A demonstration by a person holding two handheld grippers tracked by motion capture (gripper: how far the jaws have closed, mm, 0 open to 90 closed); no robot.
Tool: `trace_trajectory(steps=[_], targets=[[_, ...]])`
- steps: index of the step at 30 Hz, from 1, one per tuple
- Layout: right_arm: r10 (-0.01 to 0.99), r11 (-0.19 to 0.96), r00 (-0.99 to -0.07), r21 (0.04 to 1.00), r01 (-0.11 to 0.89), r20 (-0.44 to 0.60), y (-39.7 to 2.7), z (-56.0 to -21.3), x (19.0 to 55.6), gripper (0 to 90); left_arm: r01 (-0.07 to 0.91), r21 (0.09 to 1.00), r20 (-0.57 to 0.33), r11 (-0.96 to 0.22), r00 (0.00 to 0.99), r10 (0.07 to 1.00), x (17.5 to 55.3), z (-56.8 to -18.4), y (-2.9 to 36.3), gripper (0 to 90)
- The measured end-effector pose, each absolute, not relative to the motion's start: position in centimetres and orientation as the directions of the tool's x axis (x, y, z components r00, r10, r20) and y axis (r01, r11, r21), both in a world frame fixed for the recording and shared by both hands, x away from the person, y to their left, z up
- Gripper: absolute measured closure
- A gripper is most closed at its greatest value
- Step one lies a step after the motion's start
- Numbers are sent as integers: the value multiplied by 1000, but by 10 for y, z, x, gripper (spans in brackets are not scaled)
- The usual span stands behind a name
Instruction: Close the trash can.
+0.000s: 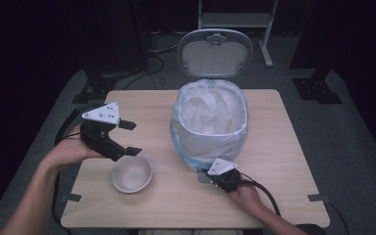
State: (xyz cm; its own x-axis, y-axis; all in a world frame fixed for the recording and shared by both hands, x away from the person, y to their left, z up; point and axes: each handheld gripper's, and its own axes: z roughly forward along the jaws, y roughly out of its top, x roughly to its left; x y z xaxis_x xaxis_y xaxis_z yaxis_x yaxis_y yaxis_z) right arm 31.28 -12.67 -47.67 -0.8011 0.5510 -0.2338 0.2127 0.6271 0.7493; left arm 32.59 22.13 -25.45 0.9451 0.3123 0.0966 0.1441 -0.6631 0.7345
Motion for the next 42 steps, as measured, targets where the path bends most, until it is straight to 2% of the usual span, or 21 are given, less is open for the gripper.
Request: trace_trajectory(steps=[42], targets=[[556,624,-799,751,218,-230,-126,-477,313,900,185,741,69,-646,935,348,309,-320,255,189]])
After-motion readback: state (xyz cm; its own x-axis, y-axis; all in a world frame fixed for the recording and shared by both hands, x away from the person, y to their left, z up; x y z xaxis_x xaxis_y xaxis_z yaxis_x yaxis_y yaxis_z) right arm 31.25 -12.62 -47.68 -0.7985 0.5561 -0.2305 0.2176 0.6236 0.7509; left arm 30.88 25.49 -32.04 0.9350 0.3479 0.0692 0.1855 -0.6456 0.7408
